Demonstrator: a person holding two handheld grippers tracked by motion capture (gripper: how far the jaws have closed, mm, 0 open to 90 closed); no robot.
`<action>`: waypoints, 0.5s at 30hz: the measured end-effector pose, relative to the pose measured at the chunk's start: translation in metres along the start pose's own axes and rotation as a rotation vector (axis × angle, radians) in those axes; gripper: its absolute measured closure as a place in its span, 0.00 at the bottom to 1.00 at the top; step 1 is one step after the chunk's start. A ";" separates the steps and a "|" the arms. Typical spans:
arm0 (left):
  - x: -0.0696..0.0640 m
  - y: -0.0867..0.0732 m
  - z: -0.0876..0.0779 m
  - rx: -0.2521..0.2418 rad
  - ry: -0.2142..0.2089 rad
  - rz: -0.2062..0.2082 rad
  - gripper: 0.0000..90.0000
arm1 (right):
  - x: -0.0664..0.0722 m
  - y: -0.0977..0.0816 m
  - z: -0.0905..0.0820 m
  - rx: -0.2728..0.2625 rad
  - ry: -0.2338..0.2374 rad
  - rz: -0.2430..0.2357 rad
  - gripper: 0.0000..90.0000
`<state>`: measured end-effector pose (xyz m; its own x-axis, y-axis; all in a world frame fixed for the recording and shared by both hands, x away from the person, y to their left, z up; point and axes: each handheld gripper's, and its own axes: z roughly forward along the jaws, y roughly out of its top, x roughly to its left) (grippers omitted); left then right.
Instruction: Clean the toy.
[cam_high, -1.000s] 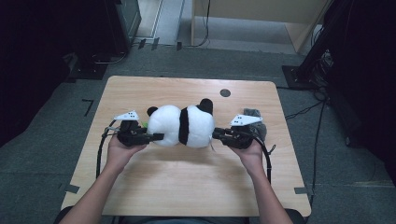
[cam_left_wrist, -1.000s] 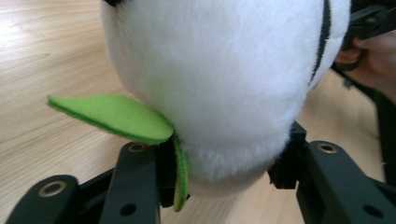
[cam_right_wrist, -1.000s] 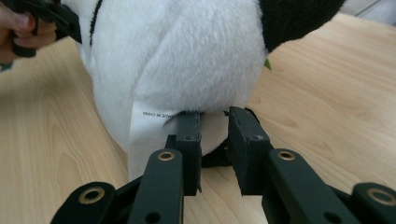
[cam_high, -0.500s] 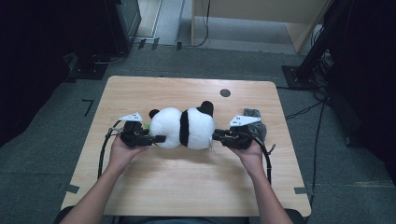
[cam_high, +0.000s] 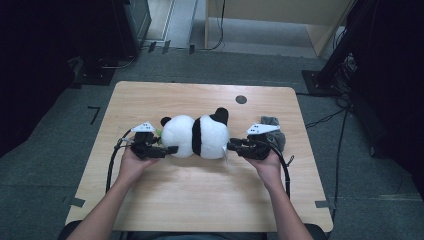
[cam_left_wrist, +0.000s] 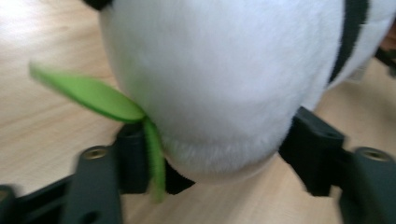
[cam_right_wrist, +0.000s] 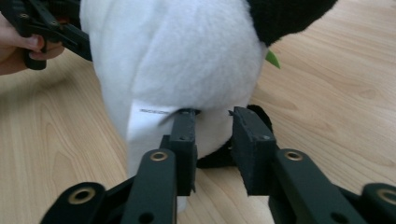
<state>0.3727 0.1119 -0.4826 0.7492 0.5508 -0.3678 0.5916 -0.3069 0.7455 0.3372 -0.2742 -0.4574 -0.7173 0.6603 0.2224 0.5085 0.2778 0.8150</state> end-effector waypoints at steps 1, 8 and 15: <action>-0.001 0.001 -0.001 0.000 -0.001 0.000 0.43 | 0.002 0.001 -0.001 -0.002 -0.003 -0.005 0.81; -0.004 0.003 -0.009 -0.011 -0.048 -0.047 0.53 | 0.010 0.006 -0.010 -0.046 0.027 -0.016 0.83; -0.002 -0.003 -0.006 0.006 -0.002 -0.023 0.45 | 0.008 0.003 -0.004 0.019 0.026 -0.004 0.82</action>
<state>0.3674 0.1166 -0.4811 0.7358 0.5564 -0.3860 0.6106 -0.2986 0.7335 0.3309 -0.2712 -0.4511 -0.7314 0.6409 0.2328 0.5141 0.2940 0.8057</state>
